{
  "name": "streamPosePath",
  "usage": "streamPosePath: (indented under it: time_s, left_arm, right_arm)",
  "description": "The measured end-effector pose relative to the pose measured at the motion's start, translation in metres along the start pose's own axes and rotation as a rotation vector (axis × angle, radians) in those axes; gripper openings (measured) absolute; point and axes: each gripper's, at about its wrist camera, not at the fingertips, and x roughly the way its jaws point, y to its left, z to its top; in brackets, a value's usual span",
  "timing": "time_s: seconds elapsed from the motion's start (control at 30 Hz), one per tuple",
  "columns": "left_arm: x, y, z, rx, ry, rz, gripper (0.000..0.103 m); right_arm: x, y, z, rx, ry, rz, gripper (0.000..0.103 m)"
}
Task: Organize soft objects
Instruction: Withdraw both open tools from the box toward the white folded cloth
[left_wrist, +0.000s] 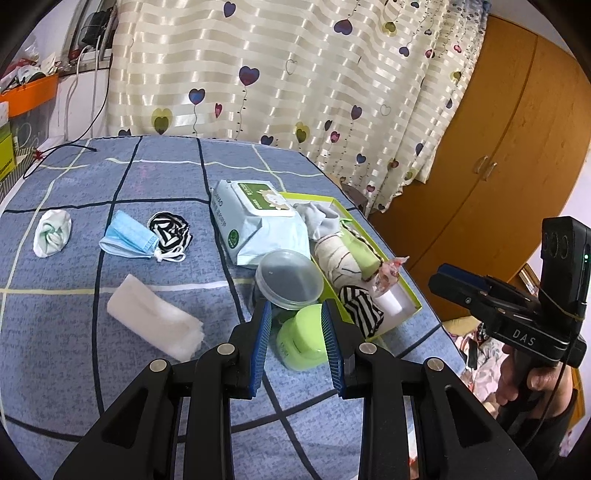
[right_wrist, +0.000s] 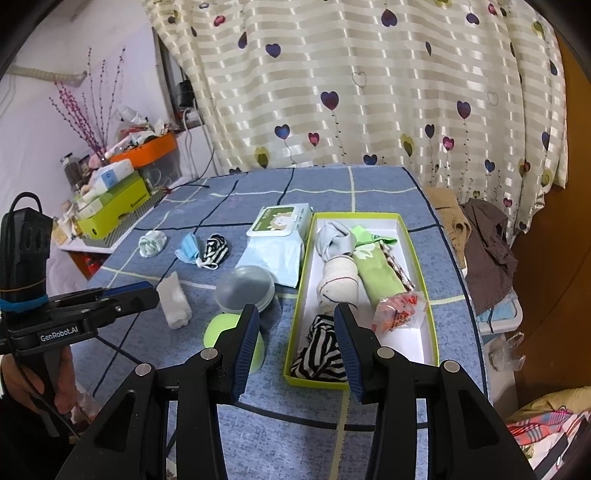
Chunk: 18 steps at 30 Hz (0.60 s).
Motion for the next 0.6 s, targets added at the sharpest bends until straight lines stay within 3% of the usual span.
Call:
streamPosePath:
  time_s: [0.23, 0.6]
  left_arm:
    - [-0.008, 0.029, 0.001, -0.047, -0.024, 0.055, 0.029]
    - [-0.022, 0.095, 0.0, -0.164, -0.052, 0.175, 0.029]
  right_arm:
    - [0.012, 0.016, 0.01, -0.03, 0.008, 0.027, 0.043]
    - [0.054, 0.081, 0.034, -0.158, 0.049, 0.143, 0.043]
